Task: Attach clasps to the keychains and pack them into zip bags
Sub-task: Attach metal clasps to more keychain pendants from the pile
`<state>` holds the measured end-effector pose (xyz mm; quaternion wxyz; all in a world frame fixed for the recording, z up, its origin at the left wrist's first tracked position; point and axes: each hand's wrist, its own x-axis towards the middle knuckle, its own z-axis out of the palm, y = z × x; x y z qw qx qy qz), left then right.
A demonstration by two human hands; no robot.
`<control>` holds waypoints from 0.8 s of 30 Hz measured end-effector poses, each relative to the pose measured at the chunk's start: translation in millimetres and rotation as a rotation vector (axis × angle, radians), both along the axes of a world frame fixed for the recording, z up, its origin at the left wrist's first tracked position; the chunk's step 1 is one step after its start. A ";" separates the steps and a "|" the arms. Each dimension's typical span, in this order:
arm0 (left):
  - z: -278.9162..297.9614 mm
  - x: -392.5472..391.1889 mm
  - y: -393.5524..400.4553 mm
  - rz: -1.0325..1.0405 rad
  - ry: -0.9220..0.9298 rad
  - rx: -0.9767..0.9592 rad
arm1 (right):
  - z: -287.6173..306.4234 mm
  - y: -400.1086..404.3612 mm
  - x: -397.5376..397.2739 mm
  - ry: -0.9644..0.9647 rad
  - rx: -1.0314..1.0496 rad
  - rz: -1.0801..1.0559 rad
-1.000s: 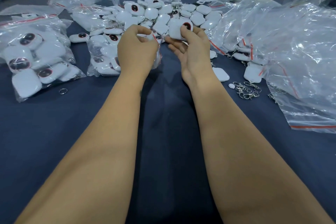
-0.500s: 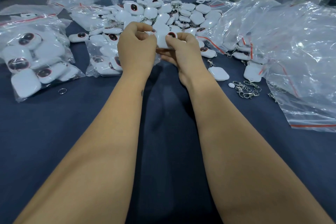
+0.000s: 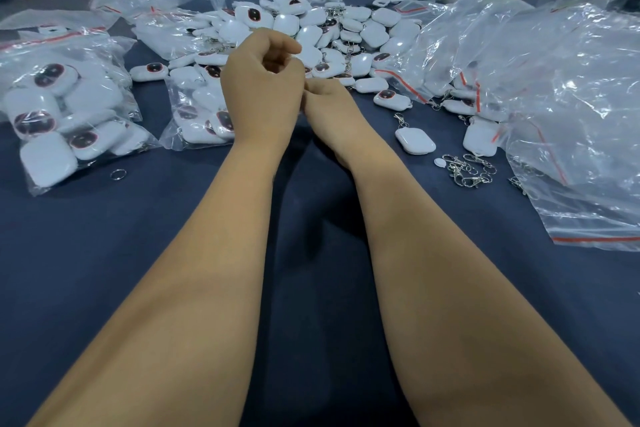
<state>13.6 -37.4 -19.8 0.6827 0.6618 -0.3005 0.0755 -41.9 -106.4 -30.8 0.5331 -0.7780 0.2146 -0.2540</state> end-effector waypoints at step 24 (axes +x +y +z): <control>-11.4 14.3 1.2 0.266 -0.279 0.663 | -3.9 -19.7 -13.7 0.500 -0.700 -0.516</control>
